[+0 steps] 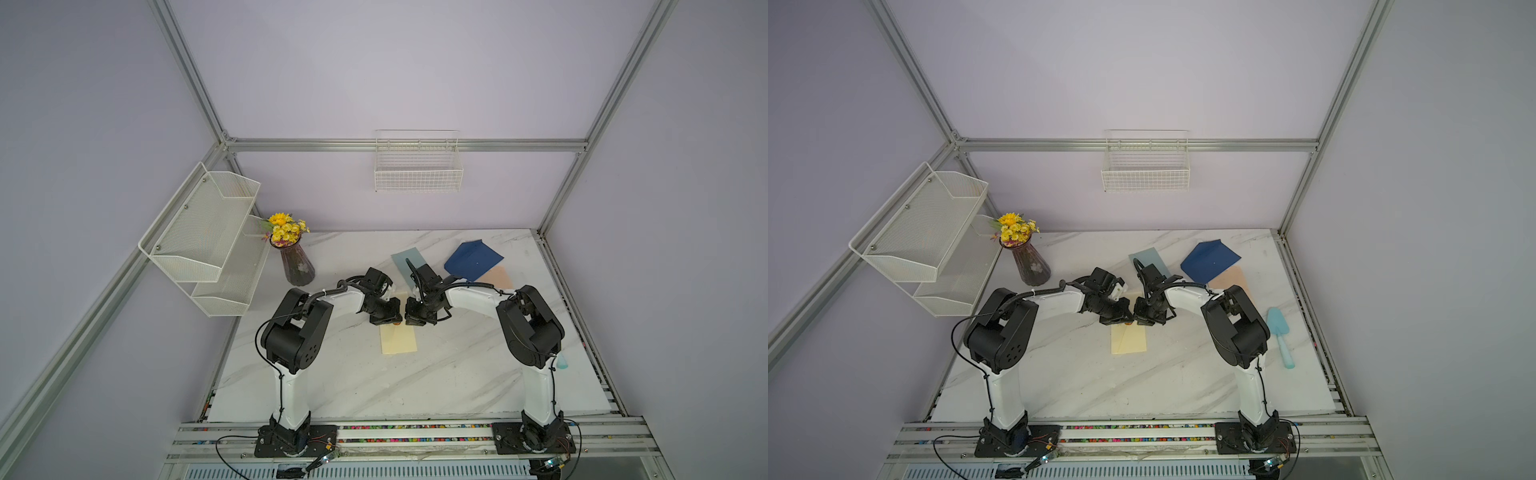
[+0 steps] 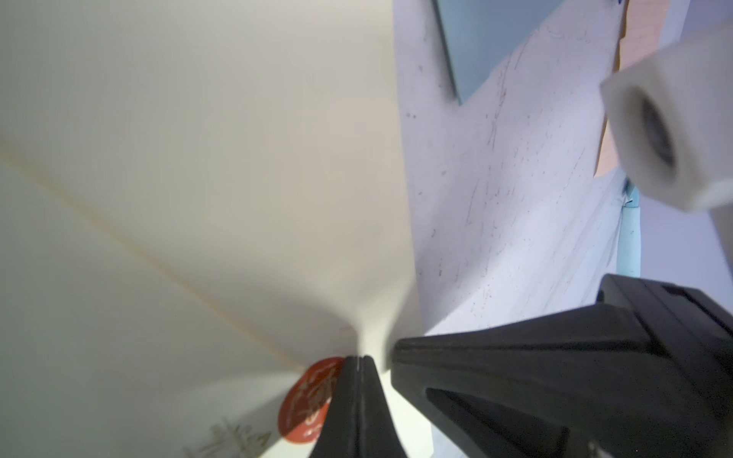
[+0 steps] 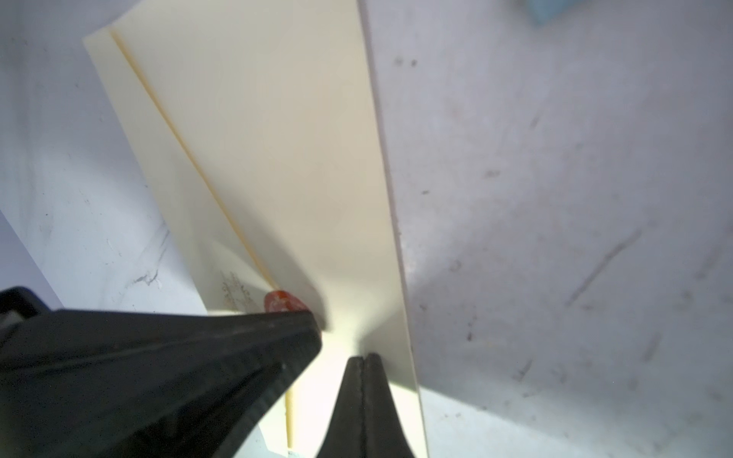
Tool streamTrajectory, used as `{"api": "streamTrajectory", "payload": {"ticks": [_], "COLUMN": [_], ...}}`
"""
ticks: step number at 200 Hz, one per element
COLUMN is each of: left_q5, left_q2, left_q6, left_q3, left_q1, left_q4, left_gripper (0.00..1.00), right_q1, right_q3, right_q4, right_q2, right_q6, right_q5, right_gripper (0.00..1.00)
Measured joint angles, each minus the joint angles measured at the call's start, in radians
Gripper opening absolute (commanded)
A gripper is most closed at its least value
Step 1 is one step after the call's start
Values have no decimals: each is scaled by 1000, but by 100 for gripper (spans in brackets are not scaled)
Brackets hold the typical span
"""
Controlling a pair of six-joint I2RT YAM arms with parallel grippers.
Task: Fold the letter paper in half and place it into the envelope
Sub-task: Fold the envelope flap on the envelope.
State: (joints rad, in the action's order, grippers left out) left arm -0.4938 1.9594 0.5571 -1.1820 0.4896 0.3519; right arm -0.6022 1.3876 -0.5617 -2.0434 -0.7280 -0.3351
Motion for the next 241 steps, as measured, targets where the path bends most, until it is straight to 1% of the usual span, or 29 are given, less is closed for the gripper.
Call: {"api": "streamTrajectory", "payload": {"ticks": [22, 67, 123, 161, 207, 241], "left_q5": [1, -6, -63, -74, -72, -72], "left_q2": [0, -14, -37, -41, -39, -9], "left_q6": [-1, -1, -2, -5, -5, -4], "left_q3": [0, 36, 76, 79, 71, 30], "left_q1": [17, 6, -73, -112, -105, -67], "left_q4": [-3, -33, -25, -6, 3, 11], "left_gripper": [0, 0, 0, 0, 0, 0], "right_q1": [5, 13, 19, 20, 20, 20], "right_q3": [-4, -13, -19, -19, -19, -19], "right_q4": [3, 15, 24, 24, 25, 25], "right_q2": [0, 0, 2, 2, 2, 2], "right_q6": [-5, -11, -11, -11, -11, -13], "right_q5": [-9, -37, -47, -48, -48, -48], "right_gripper": [0, 0, 0, 0, 0, 0]}}
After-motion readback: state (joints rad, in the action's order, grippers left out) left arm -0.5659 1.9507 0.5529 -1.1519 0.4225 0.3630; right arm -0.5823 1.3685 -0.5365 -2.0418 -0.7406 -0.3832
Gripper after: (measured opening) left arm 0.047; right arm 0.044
